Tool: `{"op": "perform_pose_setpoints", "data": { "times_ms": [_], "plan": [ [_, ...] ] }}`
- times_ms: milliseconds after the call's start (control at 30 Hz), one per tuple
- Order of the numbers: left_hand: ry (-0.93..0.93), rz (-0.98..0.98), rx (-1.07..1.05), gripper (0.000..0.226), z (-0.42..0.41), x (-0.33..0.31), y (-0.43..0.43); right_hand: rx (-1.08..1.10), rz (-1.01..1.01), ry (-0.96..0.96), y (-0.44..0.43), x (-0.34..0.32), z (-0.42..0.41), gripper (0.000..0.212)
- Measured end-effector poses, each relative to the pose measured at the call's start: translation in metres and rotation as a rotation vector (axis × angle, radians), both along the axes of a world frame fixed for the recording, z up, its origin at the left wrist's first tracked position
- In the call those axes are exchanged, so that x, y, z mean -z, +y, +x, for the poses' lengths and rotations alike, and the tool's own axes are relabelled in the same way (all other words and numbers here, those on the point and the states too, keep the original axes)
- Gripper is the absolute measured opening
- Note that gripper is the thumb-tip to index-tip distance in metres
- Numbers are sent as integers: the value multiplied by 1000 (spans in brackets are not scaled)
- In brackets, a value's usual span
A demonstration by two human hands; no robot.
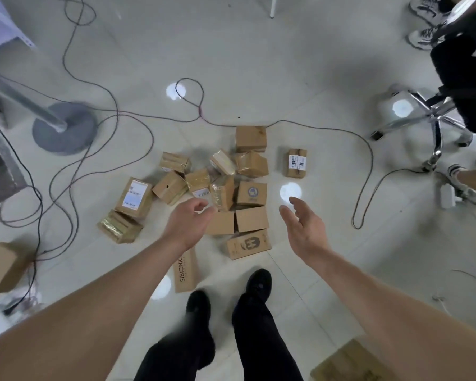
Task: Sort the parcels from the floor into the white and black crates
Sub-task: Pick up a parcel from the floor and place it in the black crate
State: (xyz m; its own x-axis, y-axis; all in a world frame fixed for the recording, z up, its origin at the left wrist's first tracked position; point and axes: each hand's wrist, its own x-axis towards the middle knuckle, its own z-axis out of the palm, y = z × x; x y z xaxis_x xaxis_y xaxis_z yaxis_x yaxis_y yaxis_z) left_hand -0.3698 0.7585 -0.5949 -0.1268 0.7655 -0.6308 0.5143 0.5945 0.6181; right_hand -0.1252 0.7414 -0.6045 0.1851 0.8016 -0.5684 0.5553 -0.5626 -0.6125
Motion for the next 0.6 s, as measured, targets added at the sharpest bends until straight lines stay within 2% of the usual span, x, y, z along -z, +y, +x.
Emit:
{"op": "perform_pose_setpoints", "data": {
  "times_ms": [100, 400, 600],
  "plan": [
    [-35, -53, 13, 18, 23, 48, 15, -2, -21, 1, 16, 42, 10, 58],
    [-121, -269, -45, 25, 60, 262, 38, 21, -154, -10, 43, 249, 18, 58],
    [-268, -349, -105, 40, 84, 394, 51, 69, -256, 14, 53, 383, 21, 63]
  ]
}}
